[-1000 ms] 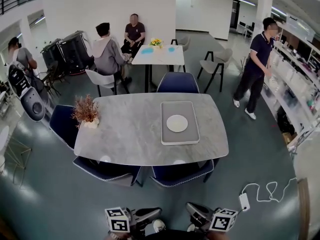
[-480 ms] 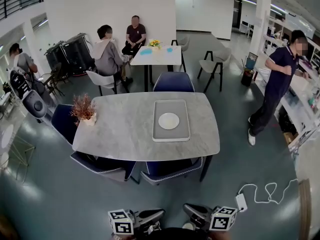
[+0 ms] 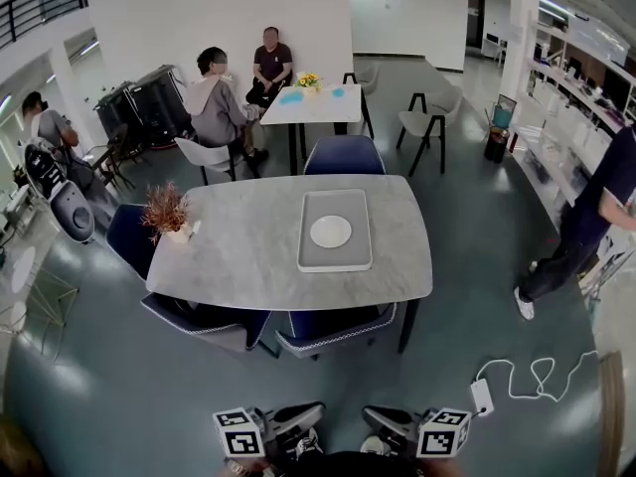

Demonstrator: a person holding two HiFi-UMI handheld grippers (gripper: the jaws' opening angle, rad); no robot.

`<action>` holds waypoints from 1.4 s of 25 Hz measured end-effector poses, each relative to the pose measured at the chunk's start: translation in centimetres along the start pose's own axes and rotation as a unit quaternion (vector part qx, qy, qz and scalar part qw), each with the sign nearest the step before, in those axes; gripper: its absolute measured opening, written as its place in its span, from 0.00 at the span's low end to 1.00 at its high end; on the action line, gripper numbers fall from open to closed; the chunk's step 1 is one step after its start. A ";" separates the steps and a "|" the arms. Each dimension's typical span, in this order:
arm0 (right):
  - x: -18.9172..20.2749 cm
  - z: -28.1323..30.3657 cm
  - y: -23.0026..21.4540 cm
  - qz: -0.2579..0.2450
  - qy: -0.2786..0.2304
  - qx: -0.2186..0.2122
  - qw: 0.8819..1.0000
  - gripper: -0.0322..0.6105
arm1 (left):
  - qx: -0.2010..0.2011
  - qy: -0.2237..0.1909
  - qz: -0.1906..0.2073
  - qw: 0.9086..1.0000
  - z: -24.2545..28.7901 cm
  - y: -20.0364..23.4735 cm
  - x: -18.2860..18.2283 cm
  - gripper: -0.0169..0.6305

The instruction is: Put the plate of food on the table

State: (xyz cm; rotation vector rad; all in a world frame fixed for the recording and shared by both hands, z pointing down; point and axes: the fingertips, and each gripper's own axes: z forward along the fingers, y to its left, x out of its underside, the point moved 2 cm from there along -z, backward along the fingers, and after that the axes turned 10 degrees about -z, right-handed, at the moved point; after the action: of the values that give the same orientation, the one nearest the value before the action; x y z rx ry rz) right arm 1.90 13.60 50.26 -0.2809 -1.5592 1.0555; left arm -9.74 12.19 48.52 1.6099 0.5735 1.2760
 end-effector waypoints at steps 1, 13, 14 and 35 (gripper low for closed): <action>0.0 -0.3 0.0 0.001 0.000 -0.001 1.000 0.07 | 0.002 -0.005 -0.009 1.000 0.1 0.0 0.2 0.04; -0.1 -1.2 -0.3 0.004 0.000 -0.008 1.000 0.07 | 0.006 -0.004 -0.019 1.000 1.3 -0.5 0.9 0.04; -0.1 -1.1 -0.3 0.003 0.001 -0.009 1.000 0.07 | 0.005 -0.004 -0.020 1.000 1.2 -0.5 0.9 0.04; 0.1 -0.9 0.4 0.004 0.000 -0.011 1.000 0.07 | -0.003 -0.007 -0.023 1.000 0.2 -1.0 0.4 0.04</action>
State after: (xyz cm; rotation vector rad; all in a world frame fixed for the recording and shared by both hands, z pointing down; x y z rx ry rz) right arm 2.57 14.30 49.92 -0.3020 -1.5714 1.0461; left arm -9.19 12.85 47.78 1.5907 0.5960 1.2304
